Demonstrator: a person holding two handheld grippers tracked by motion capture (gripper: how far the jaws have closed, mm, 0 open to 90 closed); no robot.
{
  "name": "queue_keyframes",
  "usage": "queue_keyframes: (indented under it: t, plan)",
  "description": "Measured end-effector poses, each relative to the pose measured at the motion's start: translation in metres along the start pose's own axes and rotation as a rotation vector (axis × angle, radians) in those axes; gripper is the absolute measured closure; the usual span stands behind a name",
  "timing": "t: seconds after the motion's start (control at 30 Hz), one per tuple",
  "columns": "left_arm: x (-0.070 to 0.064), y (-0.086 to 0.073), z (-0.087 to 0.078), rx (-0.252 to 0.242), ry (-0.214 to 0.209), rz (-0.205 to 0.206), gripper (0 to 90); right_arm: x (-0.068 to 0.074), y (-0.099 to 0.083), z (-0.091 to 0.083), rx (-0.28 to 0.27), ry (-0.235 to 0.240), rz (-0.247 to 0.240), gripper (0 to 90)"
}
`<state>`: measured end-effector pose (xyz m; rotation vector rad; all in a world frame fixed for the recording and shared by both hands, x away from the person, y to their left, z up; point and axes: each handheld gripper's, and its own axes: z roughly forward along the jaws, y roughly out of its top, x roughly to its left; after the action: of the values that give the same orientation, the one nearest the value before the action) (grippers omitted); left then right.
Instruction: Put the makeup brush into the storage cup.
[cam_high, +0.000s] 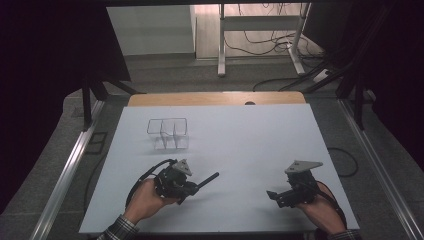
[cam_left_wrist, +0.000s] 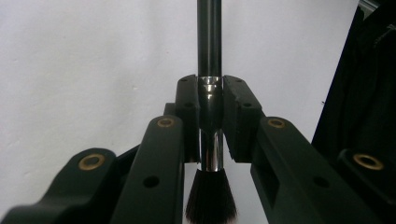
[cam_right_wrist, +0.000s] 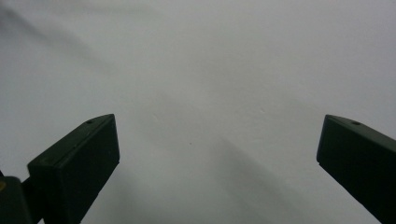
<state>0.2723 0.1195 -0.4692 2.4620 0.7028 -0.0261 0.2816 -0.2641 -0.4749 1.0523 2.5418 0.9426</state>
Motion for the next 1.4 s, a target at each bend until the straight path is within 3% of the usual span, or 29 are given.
queue_keyframes:
  t: [0.23,0.43,0.9,1.07,1.17,1.4]
  plan:
    - [-0.002,0.002,-0.001,-0.024,0.012,0.004,77.6,0.009,0.003,0.003,0.001,0.015,-0.036,0.0]
    - [-0.004,0.006,0.004,0.013,-0.011,0.030,77.7,0.014,0.007,0.004,-0.031,0.030,-0.072,0.0]
    - [-0.010,0.017,0.011,0.053,-0.045,0.081,77.6,0.033,0.020,0.013,-0.014,0.080,-0.161,0.3]
    - [-0.011,0.020,0.014,0.063,-0.047,0.094,77.7,0.037,0.026,0.017,-0.012,0.117,-0.143,0.0]
    - [-0.013,0.022,0.016,0.070,-0.054,0.103,77.7,0.040,0.029,0.018,-0.017,0.113,-0.174,0.0]
    - [-0.016,0.026,0.020,0.087,-0.064,0.119,77.7,0.049,0.036,0.022,-0.010,0.102,-0.191,0.0]
